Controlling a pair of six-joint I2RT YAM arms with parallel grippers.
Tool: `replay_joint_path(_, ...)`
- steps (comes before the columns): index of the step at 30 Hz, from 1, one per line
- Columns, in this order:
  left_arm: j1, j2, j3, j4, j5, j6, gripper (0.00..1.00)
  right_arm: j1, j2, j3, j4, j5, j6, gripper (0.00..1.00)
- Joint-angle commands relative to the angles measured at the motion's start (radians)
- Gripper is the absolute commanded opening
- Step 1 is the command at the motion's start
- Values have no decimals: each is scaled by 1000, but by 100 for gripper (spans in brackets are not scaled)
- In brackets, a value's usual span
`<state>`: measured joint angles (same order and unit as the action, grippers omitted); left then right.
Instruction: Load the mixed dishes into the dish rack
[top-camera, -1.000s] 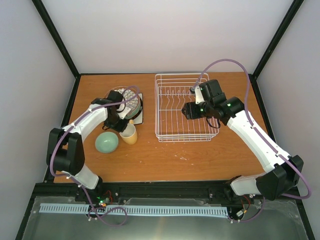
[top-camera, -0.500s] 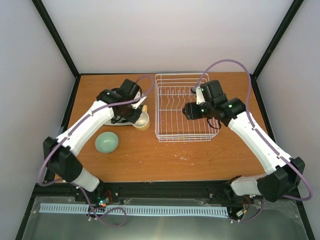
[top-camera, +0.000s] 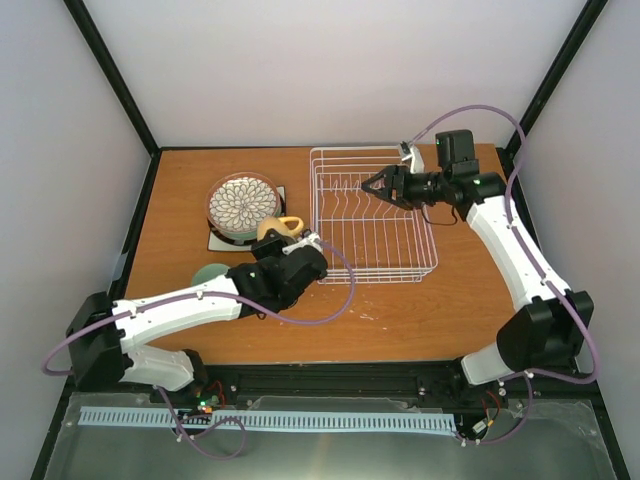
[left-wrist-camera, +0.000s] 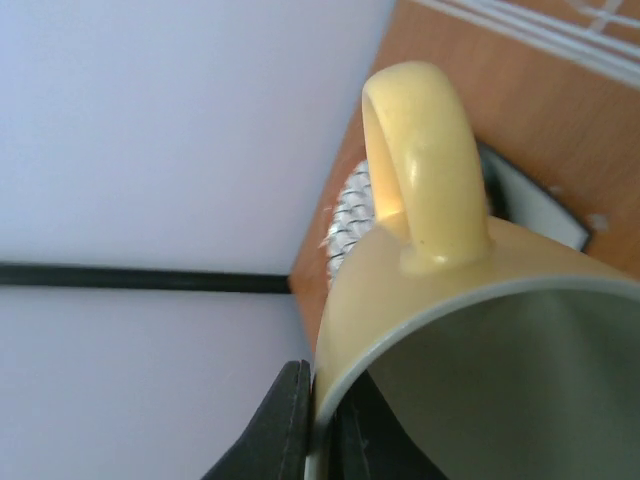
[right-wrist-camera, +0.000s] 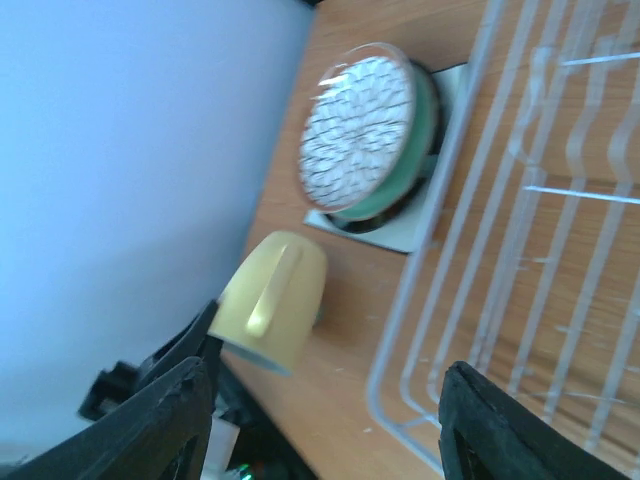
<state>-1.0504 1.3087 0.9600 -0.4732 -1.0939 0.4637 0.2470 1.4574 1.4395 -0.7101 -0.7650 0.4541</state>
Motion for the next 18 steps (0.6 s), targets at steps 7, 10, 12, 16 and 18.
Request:
replay_joint_path(7, -102, 141, 265, -545, -361, -626, 1, 76, 178, 92, -36, -365, -1, 65)
replay_joint_path(10, -107, 279, 390, -845, -361, -937, 1, 79, 227, 127, -15, -377, -1, 68)
replay_joint_path(12, -109, 344, 433, -848, -361, -943, 1, 80, 264, 158, 14, -426, 26, 69)
replay_joint_path(16, -113, 408, 482, -846, -361, -971, 1, 82, 350, 291, -92, -425, -39, 69)
replay_joint_path(18, -119, 416, 491, -846, -362, -974, 1, 89, 374, 309, -105, -428, -38, 69)
